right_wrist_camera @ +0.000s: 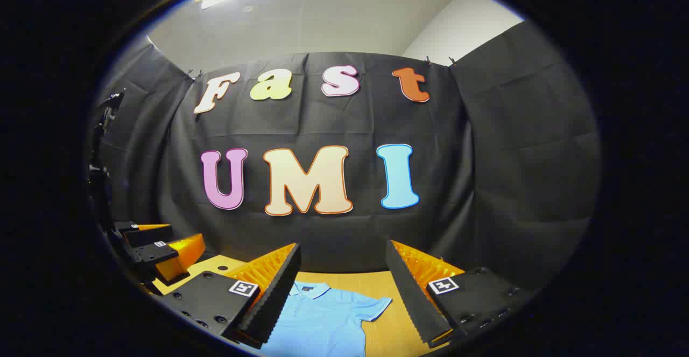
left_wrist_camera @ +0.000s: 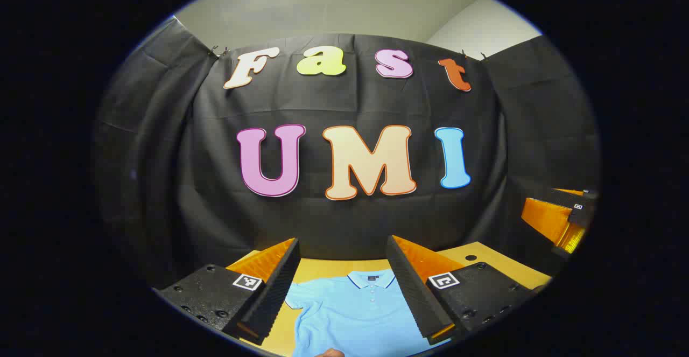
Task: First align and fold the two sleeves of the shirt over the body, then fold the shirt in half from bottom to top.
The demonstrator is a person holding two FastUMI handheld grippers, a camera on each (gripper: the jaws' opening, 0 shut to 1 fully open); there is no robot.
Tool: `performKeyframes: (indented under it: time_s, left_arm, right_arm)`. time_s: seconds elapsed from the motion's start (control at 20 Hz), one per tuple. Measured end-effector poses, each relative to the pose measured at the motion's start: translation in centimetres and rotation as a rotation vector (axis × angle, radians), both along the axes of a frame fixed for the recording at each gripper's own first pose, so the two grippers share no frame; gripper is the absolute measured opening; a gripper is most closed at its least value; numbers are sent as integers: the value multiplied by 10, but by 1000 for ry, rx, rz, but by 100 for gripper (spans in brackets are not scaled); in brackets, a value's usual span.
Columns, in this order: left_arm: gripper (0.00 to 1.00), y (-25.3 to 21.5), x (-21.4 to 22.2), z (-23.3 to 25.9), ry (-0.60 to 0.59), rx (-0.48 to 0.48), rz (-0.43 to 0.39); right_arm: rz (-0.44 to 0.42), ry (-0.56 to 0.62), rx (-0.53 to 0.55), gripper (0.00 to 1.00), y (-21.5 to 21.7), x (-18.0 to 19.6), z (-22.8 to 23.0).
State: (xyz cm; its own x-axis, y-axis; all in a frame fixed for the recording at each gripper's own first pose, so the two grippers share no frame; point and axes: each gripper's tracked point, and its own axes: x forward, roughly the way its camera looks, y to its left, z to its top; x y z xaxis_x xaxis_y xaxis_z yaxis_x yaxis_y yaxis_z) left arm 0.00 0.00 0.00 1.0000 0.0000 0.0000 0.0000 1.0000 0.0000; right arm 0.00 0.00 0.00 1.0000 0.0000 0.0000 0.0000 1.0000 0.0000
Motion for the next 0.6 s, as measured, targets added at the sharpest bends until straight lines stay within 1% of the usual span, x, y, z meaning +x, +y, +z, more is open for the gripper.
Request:
performKeyframes:
  time_s: [0.1, 0.15, 0.2, 0.3, 0.4, 0.45, 0.6]
  left_arm:
    - [95, 3, -2, 1, -7, 5, 1]
    - [95, 3, -3, 1, -3, 7, -2]
    - [95, 4, -3, 0, 2, 8, -3]
    - [95, 6, -4, 1, 3, 4, -1]
    - [95, 9, -4, 4, -3, -1, 2]
    - [97, 11, -4, 6, -7, -2, 3]
    - [96, 12, -3, 5, -8, -3, 3]
  right_arm:
    - [8, -2, 3, 98, 4, -3, 2]
    - [11, 0, 6, 100, 6, -5, 1]
    - [12, 0, 5, 98, 7, -5, 3]
    - [17, 0, -1, 98, 10, -4, 5]
    - [20, -16, 3, 99, 14, -4, 12]
    - [20, -27, 8, 98, 14, -3, 15]
    - [19, -38, 6, 98, 19, -1, 19]
